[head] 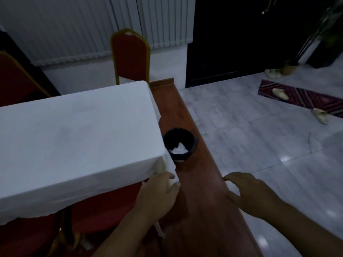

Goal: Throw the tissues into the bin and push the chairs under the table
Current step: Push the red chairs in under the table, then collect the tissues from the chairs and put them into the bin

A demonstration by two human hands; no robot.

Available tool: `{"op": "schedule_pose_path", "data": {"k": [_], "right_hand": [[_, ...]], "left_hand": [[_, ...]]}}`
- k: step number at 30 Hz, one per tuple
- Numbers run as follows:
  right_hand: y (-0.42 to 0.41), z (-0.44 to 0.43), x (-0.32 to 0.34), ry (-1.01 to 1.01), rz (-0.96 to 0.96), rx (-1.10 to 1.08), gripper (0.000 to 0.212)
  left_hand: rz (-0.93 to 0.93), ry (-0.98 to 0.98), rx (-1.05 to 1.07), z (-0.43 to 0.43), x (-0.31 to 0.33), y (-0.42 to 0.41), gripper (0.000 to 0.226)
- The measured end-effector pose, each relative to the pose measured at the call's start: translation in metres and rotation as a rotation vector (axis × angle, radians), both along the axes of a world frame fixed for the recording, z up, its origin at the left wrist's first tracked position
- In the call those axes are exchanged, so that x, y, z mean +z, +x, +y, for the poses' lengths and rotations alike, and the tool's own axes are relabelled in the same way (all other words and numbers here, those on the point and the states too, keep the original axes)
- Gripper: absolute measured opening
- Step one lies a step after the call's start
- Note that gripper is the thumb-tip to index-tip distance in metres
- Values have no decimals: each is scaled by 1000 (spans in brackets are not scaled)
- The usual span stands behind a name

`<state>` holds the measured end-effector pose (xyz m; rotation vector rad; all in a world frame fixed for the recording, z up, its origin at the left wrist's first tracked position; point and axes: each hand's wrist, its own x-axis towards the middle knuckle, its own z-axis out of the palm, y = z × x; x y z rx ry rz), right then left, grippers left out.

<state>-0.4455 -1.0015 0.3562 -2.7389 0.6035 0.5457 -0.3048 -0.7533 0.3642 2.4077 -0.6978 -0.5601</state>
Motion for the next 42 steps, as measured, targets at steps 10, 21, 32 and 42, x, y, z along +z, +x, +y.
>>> {"op": "schedule_pose_path", "data": {"k": [10,21,32,42], "right_hand": [[157,-136,14,10,-14,50,47],[323,-305,26,8,-31,63,59],[554,-407,23,20,-20,381,55],[812,-359,3,87,-44,711,60]], "left_hand": [[-31,58,172,-140,-16,135,40],[89,196,328,-262,-23,308,41],[70,171,734,-332,-36,455,60],[112,248,949,-297,-78,616,65]]}}
